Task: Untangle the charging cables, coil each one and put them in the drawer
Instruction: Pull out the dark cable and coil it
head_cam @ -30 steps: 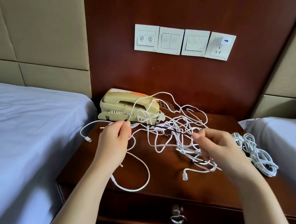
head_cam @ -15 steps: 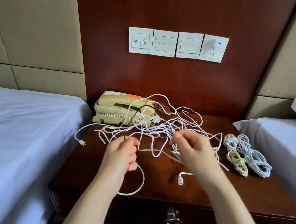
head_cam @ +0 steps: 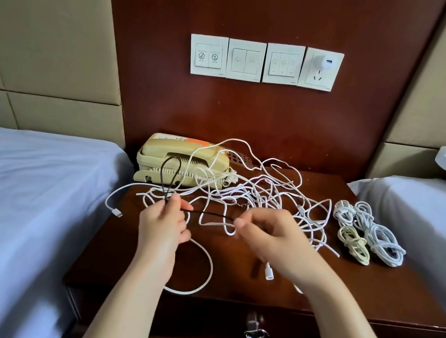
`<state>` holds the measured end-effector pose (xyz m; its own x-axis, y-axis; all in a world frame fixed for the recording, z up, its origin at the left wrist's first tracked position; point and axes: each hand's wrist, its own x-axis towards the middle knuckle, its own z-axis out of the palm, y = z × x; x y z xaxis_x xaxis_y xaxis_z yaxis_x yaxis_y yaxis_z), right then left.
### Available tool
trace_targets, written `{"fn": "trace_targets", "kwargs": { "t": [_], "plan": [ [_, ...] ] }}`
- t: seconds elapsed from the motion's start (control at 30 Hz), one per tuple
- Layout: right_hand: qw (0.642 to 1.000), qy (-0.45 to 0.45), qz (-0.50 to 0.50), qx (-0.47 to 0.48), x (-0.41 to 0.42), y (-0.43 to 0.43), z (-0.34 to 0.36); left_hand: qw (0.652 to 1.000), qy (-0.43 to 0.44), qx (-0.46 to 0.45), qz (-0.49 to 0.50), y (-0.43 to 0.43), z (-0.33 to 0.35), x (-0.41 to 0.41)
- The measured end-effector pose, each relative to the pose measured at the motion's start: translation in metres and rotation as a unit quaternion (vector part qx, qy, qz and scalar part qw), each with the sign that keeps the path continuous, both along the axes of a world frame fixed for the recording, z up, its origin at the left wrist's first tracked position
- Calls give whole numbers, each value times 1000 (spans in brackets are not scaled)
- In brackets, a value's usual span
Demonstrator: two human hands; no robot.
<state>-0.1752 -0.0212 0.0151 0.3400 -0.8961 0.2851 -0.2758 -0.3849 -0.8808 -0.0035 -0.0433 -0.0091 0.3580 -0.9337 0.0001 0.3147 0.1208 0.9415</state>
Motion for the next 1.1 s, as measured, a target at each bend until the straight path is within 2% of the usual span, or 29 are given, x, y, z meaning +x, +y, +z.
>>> {"fn": "trace_targets", "kwargs": {
  "t": [0.23,0.43,0.57,0.67,0.8,0.9,1.0,1.1],
  "plan": [
    [986,-152,48,54,-29,7,11,998,-10,19,59,-10,-8,23],
    [947,-269,97,147,-30,15,20,997,8,17,70,-11,-8,15],
    [949,-248,120,153,-31,13,15,997,13,19,72,-12,-6,15],
    [967,-203,56,141,-27,7,8,997,22,22,71,-12,-7,17],
    [967,-220,-44,119,-9,-4,-9,999,8,28,25,-8,-5,13],
    [976,-185,-65,94,14,-7,-22,999,-18,32,-22,-4,-5,3],
    [985,-101,17,142,32,-3,-27,999,-20,18,-46,-2,-5,-2],
    [964,-57,135,223,40,4,-23,999,-30,8,-41,-2,-6,0]
  ]
}}
